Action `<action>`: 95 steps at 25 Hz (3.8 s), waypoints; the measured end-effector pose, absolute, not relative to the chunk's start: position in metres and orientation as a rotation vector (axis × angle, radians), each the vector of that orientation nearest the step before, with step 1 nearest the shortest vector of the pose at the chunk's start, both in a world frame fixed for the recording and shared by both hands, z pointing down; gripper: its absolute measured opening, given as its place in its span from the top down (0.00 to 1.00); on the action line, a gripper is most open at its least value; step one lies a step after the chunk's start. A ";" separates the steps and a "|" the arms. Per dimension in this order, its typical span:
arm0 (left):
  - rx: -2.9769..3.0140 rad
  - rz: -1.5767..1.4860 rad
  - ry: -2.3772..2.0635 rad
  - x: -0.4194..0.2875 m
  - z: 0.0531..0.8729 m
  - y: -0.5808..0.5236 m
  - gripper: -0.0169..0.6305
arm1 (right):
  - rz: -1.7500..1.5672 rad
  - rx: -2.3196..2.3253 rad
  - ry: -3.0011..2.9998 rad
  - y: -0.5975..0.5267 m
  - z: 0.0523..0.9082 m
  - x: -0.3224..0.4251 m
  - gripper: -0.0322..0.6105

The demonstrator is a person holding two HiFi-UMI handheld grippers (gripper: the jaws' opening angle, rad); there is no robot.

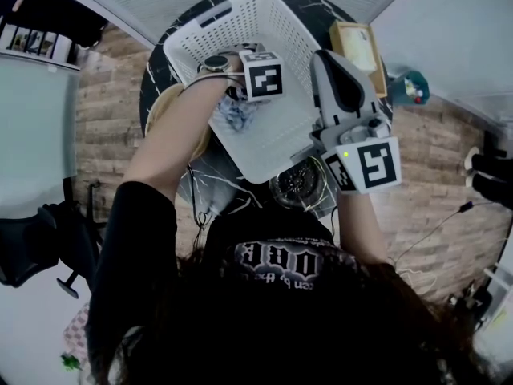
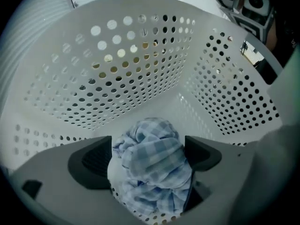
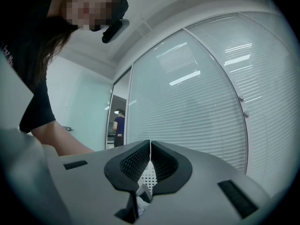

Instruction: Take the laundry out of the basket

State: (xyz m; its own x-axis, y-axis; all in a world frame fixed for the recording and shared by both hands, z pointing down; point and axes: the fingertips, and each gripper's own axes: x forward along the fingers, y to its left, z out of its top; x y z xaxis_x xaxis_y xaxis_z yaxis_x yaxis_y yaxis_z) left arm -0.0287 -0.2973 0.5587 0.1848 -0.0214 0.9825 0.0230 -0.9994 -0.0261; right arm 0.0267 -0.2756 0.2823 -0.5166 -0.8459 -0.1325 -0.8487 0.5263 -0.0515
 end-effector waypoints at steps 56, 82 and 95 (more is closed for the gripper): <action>-2.465 -2.036 0.064 -0.027 0.588 -0.306 0.57 | 0.078 -1.536 2.597 -0.263 0.284 0.041 0.91; -2.663 -1.553 0.586 -0.015 0.473 -0.342 0.61 | 0.098 -1.542 2.574 -0.252 0.274 0.055 0.91; -2.775 -1.383 0.774 -0.017 0.419 -0.331 0.62 | 0.130 -1.518 2.585 -0.247 0.265 0.052 0.90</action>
State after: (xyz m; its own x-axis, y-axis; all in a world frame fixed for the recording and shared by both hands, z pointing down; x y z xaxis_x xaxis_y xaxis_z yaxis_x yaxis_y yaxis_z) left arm -0.0171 -0.3306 0.4191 0.5085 -0.3966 0.7643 -0.4438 -0.8814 -0.1621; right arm 0.0518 -0.2471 0.2645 -0.4808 -0.8612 -0.1651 -0.8734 0.4870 0.0032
